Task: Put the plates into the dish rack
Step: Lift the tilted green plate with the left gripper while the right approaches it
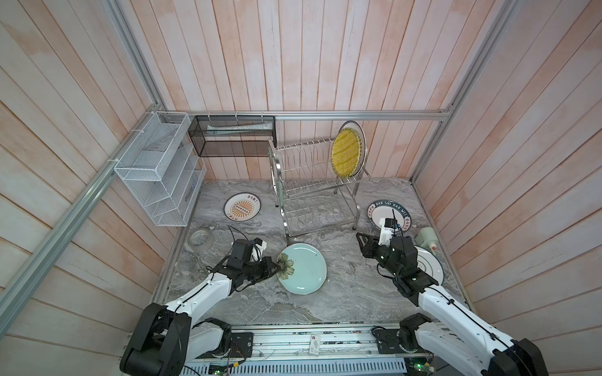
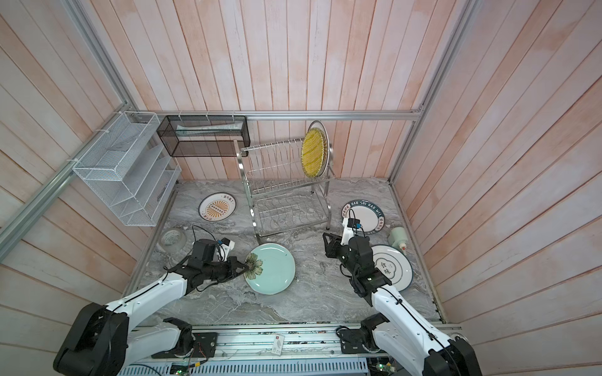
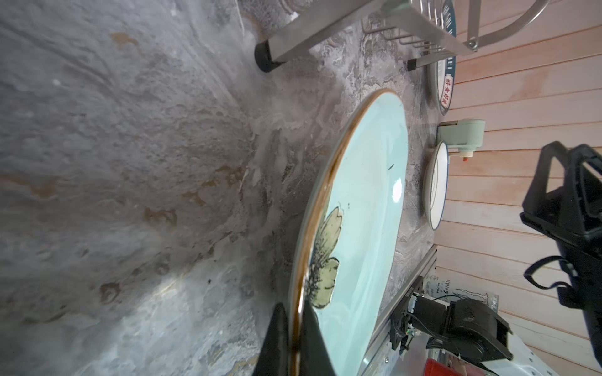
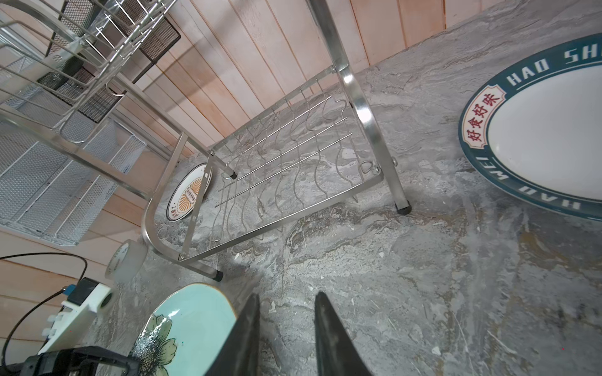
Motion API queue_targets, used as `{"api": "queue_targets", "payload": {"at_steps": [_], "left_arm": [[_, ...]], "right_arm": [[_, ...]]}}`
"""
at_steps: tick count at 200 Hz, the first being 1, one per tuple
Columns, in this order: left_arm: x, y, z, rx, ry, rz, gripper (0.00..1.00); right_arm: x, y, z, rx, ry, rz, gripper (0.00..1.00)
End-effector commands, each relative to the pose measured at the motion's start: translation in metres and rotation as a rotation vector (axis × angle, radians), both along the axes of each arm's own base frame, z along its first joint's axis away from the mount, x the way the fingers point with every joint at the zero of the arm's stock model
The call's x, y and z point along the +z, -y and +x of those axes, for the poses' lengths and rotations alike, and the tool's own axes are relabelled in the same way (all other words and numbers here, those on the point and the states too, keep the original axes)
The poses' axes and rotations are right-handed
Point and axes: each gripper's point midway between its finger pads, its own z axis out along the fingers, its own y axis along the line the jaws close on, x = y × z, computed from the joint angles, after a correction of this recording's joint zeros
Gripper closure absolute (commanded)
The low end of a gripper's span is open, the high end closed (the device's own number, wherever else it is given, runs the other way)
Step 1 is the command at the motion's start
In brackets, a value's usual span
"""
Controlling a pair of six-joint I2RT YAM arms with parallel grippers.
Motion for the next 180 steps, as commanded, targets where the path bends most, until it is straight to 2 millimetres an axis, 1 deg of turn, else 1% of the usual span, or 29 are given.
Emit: {"api": "queue_targets", "payload": {"at_steps": [1, 13, 20, 34, 64, 81, 130, 180], "left_arm": [[0.059, 0.031, 0.023, -0.072, 0.176, -0.167, 1.0], [0.064, 0.036, 0.026, -0.083, 0.186, -0.181, 1.0], [0.066, 0.038, 0.027, -0.085, 0.194, -0.19, 1.0], [0.072, 0.041, 0.031, -0.087, 0.206, -0.206, 1.0], [0.084, 0.045, 0.035, -0.092, 0.224, -0.241, 1.0], [0.091, 0.046, 0.036, -0.091, 0.24, -0.254, 1.0], [0.102, 0.049, 0.037, -0.096, 0.279, -0.292, 1.0], [0.116, 0.048, 0.038, -0.083, 0.344, -0.307, 1.0]], "right_arm": [[-0.004, -0.01, -0.004, 0.06, -0.01, 0.038, 0.69], [-0.002, -0.017, -0.007, 0.099, 0.0, 0.065, 0.68], [-0.002, -0.022, -0.009, 0.127, 0.003, 0.084, 0.61], [-0.002, -0.031, -0.014, 0.181, -0.005, 0.117, 0.54], [-0.011, -0.036, -0.018, 0.208, -0.049, 0.142, 0.44], [-0.016, -0.039, -0.023, 0.231, -0.068, 0.173, 0.42], [-0.014, -0.049, -0.034, 0.29, -0.105, 0.258, 0.36], [-0.007, -0.068, -0.043, 0.366, -0.151, 0.335, 0.35]]}}
